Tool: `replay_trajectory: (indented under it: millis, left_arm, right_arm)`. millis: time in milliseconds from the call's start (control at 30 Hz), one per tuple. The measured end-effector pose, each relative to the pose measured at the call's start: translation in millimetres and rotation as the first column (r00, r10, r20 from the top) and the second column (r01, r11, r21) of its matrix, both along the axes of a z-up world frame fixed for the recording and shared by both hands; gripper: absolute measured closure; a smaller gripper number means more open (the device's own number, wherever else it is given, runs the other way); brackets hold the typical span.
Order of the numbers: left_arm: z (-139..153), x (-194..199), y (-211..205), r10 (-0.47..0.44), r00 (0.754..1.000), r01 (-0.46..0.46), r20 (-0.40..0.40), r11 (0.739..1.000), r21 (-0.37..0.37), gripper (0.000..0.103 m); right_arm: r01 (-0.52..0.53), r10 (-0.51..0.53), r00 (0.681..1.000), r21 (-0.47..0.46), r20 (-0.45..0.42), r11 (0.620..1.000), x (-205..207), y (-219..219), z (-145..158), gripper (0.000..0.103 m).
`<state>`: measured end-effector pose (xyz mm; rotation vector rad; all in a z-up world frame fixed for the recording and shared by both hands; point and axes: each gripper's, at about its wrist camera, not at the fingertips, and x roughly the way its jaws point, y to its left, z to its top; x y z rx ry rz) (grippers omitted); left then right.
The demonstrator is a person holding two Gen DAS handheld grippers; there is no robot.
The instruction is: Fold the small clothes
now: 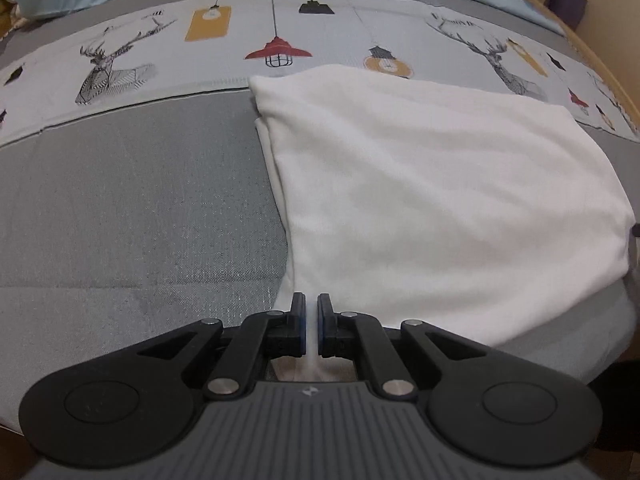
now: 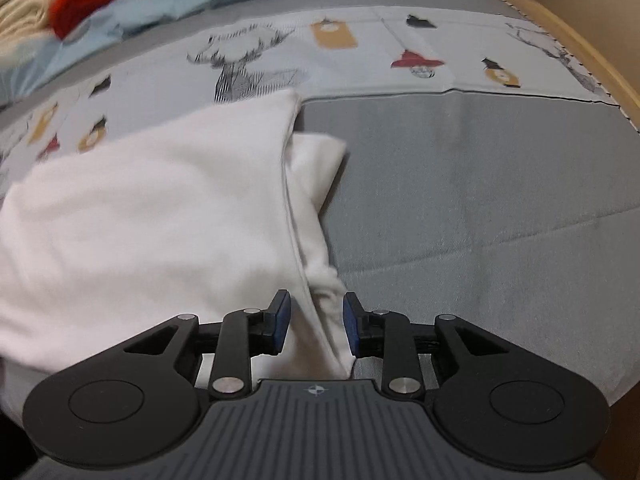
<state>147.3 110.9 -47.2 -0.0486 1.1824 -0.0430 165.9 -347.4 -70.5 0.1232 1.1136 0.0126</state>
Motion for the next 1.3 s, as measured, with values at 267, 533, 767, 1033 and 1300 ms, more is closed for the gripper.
replay_trajectory:
  millis: [267, 533, 767, 1033, 1300]
  left_arm:
    - [17.4, 1.2, 3.2, 0.024, 0.999, -0.023, 0.033, 0.999, -0.026, 0.086]
    - [111.4, -25.6, 37.3, 0.097, 0.939, -0.095, 0.331, 0.995, -0.023, 0.044]
    - [123.0, -47.0, 58.2, 0.247, 0.896, -0.220, 0.370, 0.969, -0.114, 0.034]
    - [124.1, -58.1, 31.8, 0.108, 0.894, -0.085, 0.434, 0.994, -0.072, 0.033]
    - [124.9, -63.0, 54.4, 0.192, 0.877, -0.143, 0.440, 0.979, -0.142, 0.030]
  right_arm:
    - [0.013, -0.013, 1.000, -0.024, 0.005, 1.000, -5.7, -0.1, 8.0, 0.067]
    - [-0.059, 0.069, 0.974, -0.052, 0.217, 0.997, -24.8, 30.9, 55.2, 0.067]
    - [-0.188, 0.195, 0.930, -0.055, 0.310, 0.981, -37.0, 99.8, 72.3, 0.067]
    - [-0.317, 0.306, 0.892, -0.020, 0.334, 0.948, -41.4, 192.5, 71.1, 0.068]
    - [-0.477, 0.466, 0.826, -0.048, 0.316, 0.878, -55.4, 278.6, 57.1, 0.081]
